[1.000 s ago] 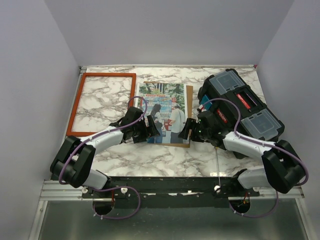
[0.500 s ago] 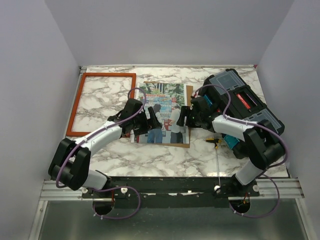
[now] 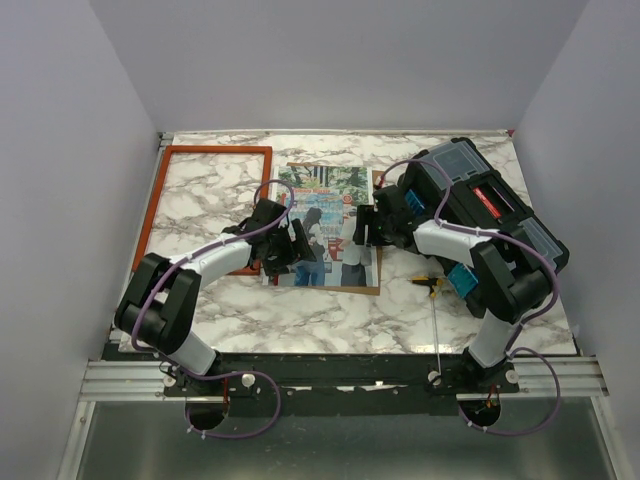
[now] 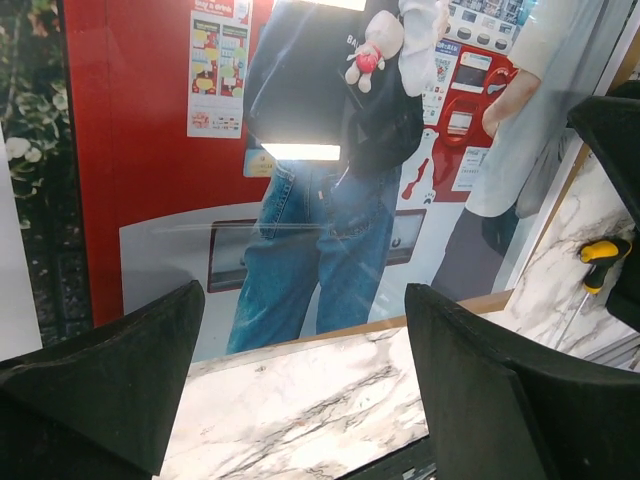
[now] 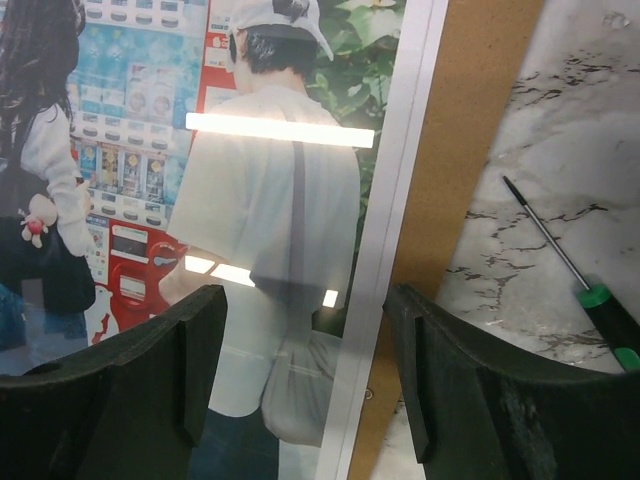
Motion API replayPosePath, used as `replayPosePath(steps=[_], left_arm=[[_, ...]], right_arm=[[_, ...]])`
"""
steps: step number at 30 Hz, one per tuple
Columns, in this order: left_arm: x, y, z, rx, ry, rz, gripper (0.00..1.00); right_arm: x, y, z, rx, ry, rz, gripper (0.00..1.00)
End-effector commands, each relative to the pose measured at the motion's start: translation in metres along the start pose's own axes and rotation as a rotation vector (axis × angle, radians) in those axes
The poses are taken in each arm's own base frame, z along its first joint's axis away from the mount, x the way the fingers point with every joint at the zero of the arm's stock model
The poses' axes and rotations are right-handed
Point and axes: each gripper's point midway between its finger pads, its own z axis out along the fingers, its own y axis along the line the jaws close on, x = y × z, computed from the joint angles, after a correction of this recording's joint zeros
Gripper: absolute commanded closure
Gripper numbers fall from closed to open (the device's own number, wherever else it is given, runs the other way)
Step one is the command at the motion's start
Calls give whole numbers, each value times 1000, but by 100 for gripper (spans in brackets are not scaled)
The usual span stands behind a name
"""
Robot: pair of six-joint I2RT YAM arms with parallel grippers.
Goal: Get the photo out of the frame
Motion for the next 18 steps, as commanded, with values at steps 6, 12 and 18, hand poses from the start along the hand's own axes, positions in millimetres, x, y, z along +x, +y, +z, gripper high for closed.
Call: replayPosePath(steps=[6,12,18], left_arm=[[13,20,10,-56,24,-39,17],[18,20,15,-43,53,-57,17],[28,24,21,-38,85,-79,17]], right_arm=[[12,-20,3,77,30,-36,28],[32,2,6,-52,79,28,28],[29,22,-5,-158,66,111,27]])
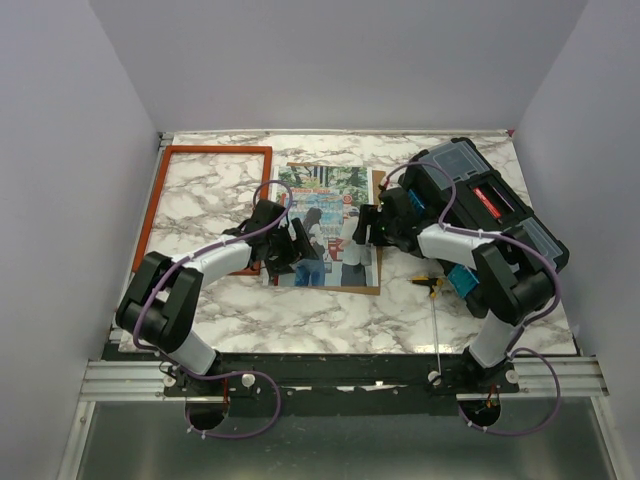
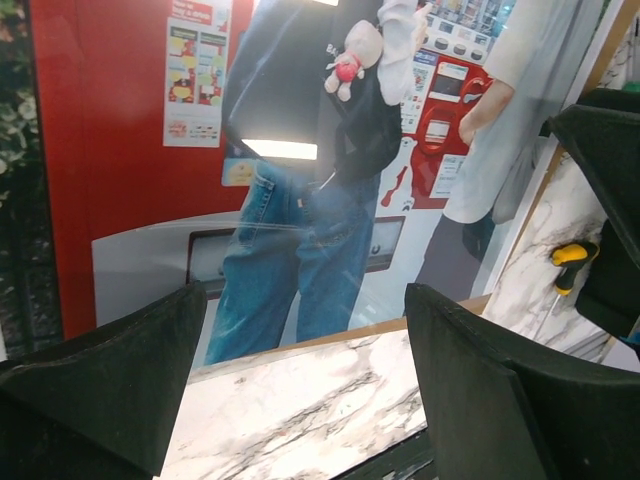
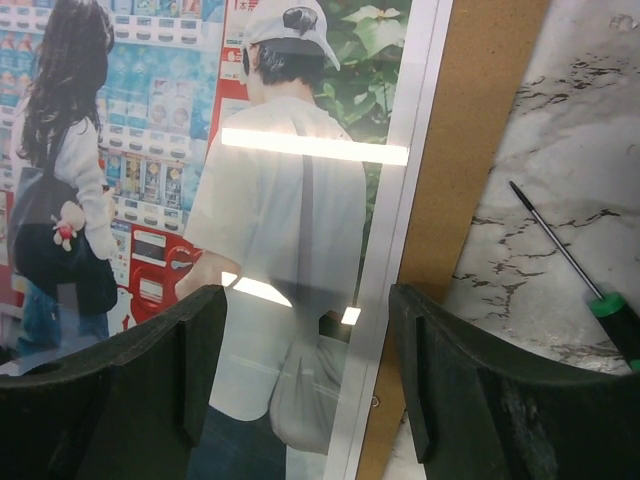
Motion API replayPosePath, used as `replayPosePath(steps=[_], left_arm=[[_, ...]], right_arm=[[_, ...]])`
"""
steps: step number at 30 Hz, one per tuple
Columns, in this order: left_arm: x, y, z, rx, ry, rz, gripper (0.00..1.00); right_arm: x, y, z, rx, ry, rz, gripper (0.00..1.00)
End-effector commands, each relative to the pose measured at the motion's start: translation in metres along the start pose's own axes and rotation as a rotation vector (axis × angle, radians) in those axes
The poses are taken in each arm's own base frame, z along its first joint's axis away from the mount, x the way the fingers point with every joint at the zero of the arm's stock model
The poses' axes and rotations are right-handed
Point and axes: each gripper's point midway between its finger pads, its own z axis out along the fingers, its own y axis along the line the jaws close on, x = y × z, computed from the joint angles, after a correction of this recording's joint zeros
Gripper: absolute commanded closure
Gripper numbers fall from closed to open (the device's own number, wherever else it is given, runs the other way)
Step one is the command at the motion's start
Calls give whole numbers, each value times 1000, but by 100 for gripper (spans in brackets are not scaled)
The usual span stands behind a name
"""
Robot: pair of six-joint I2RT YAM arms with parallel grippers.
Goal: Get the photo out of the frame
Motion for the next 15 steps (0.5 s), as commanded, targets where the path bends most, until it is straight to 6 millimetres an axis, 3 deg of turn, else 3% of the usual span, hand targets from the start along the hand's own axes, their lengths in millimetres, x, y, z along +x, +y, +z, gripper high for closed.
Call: replayPosePath(steps=[1,11,15], left_arm=[[29,30,15,-67,95,-44,17],[37,34,20,-55,116,-57,17],[37,34,18,-51,113,-49,17]], right_arm=[[27,19,-7,-113,91,85,27],[18,54,-37,-276,97,192,27],[35,36,-51,-188,134,185,27]])
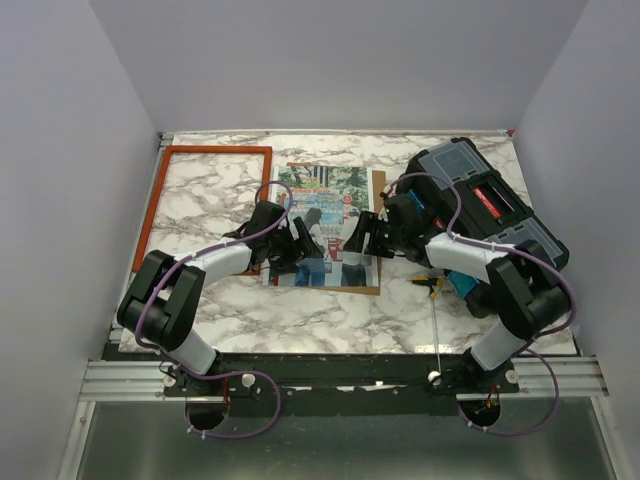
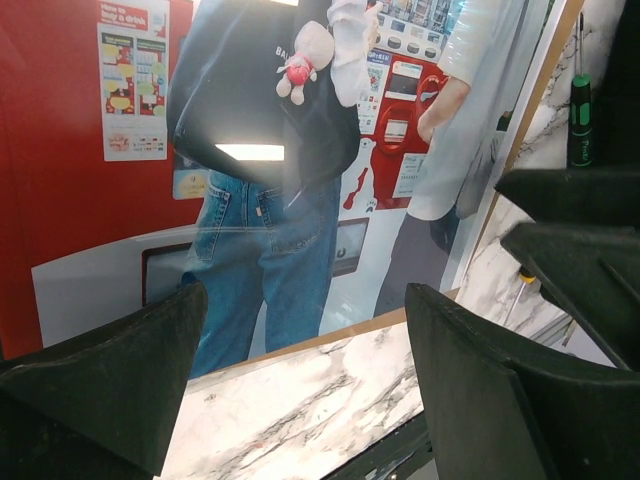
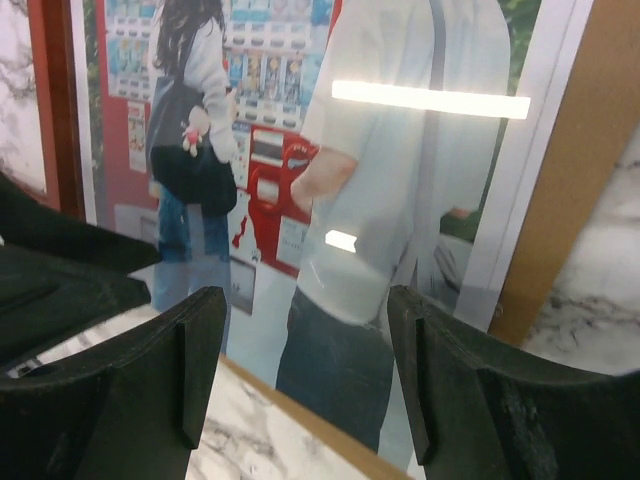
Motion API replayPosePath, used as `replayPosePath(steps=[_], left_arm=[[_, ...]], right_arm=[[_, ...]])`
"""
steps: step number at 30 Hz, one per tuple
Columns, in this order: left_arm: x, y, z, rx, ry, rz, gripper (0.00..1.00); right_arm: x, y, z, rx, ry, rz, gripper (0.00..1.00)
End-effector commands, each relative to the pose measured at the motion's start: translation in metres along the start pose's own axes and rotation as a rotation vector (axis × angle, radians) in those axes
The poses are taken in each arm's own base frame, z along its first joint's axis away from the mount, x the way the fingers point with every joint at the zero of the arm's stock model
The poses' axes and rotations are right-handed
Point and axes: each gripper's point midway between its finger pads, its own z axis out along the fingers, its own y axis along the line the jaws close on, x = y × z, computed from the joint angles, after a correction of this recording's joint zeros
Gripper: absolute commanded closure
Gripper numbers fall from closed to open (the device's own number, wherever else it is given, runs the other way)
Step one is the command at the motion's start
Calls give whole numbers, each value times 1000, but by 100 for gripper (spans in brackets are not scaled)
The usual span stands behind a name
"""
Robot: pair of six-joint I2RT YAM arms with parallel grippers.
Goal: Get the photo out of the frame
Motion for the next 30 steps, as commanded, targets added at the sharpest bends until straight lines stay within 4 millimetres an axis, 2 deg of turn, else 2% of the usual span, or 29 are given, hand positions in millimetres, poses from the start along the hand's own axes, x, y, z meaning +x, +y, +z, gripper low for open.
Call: replayPosePath(steps=[1,4,7,10,23,30], left_arm=[[35,48,8,-142,102,-33,17],[36,49,6,-139,100,-30,17],[36,51,6,-145,99,-30,16],[36,53,7,-151,99,-29,16],[39,57,8,-160,104,-32,16],[39,56,8,-158,104,-34,16]], right_arm=[[21,-8,-28,53,58,23,27],[28,-17,-46,85,47,-8,26],[34,-19,-54,82,47,-17,26],[36,-26,-51,110,48,-15,26],[27,-33,-35,132,17,-43,31],[34,-32,-27,104,38,-39,35]])
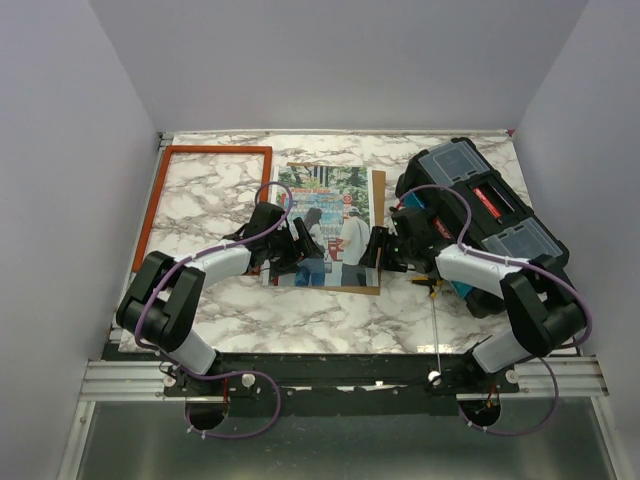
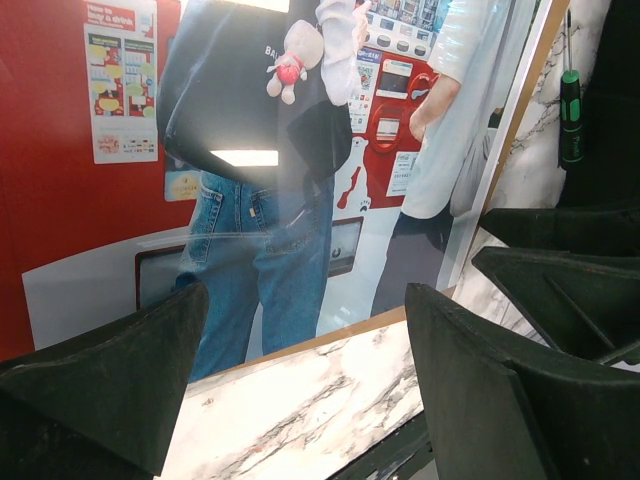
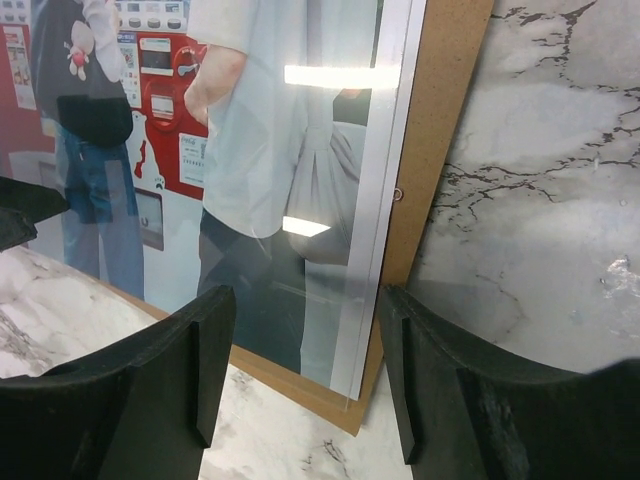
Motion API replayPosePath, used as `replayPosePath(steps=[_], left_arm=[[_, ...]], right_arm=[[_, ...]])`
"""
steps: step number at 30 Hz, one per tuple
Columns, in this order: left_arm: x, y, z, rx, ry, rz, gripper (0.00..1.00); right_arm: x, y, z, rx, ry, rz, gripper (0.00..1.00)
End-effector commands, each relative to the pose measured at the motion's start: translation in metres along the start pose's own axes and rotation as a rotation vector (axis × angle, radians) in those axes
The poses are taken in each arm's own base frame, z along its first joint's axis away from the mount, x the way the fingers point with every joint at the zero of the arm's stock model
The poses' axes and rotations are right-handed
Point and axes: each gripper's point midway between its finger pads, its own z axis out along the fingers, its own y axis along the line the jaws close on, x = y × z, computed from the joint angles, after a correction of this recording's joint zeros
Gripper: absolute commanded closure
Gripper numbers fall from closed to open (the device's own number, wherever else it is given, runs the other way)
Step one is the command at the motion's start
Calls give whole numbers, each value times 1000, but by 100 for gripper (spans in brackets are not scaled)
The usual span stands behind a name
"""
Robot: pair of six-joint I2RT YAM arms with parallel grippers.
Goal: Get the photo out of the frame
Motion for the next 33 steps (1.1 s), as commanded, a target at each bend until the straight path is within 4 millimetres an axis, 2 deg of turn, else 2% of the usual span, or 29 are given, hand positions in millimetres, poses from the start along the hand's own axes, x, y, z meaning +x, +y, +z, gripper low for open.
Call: replayPosePath(steps=[1,5,10,16,20,28,33], left_arm=[[39,58,5,-185,112,-42,16],[39,58,5,-184,113,-43,16],[40,58,6,-183,118,-46,16],[43,61,9,-184,126,-55,16],[46,62,11,-180,134,-68,16],[52,70,12,-191,144,-77,16],[54,69,12,-178,148,-70,16]], right_arm=[[-1,1,6,-13,-12,-18,35],[0,-3,8,7,-10,-10,35],[15,-21,12,80,29,4,36],[32,-24,11,76,71,22,36],[42,-7,7,-25,103,69,36],[34,35,-8,-233,81,168,33],[36,47,-12,-300,113,203,32]])
